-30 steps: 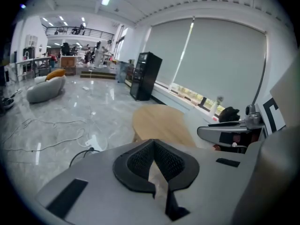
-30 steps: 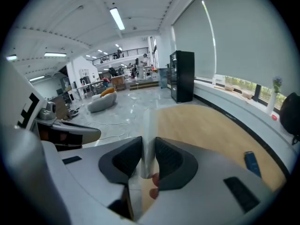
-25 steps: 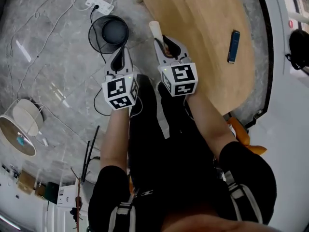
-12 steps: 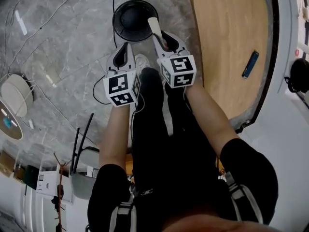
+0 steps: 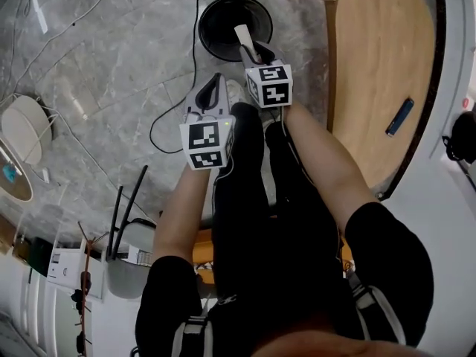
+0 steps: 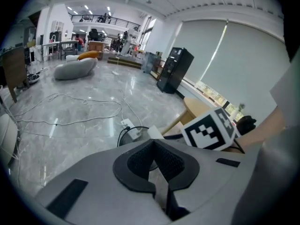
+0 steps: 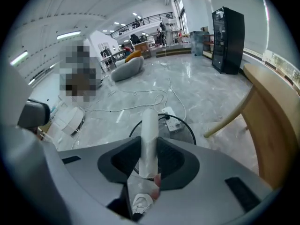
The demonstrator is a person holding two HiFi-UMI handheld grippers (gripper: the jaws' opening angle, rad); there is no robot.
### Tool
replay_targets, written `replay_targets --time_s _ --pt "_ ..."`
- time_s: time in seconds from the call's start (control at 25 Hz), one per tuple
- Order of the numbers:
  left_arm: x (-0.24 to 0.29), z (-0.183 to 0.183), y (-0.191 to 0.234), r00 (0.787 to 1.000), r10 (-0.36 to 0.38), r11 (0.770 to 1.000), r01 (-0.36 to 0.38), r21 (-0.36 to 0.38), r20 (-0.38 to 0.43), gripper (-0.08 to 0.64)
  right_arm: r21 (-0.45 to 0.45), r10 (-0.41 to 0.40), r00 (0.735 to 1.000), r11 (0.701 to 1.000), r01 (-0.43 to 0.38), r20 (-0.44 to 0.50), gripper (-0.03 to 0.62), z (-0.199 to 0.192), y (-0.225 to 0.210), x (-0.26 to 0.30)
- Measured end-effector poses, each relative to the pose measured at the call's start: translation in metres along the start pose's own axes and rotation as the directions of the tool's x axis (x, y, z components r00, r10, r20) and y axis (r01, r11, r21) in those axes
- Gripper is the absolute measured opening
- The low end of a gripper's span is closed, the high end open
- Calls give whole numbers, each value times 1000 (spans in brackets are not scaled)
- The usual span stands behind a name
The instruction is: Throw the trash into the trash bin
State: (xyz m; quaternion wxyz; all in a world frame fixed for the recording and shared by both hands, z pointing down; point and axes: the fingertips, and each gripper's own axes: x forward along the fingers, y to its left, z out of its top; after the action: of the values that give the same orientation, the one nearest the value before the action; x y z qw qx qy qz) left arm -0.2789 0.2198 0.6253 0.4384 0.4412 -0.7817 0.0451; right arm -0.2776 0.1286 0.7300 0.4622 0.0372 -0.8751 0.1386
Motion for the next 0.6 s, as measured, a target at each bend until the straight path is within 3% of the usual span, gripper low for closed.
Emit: replay_targets --time_s 0.28,0.6 --pt "13 -30 12 999 -14 1000 13 -13 -48 12 46 -58 996 997 62 -69 117 -32 -20 61" --pt "37 -42 36 999 10 1000 -11 -21 -44 12 -2 -84 989 996 84 -122 147 -61 -25 105"
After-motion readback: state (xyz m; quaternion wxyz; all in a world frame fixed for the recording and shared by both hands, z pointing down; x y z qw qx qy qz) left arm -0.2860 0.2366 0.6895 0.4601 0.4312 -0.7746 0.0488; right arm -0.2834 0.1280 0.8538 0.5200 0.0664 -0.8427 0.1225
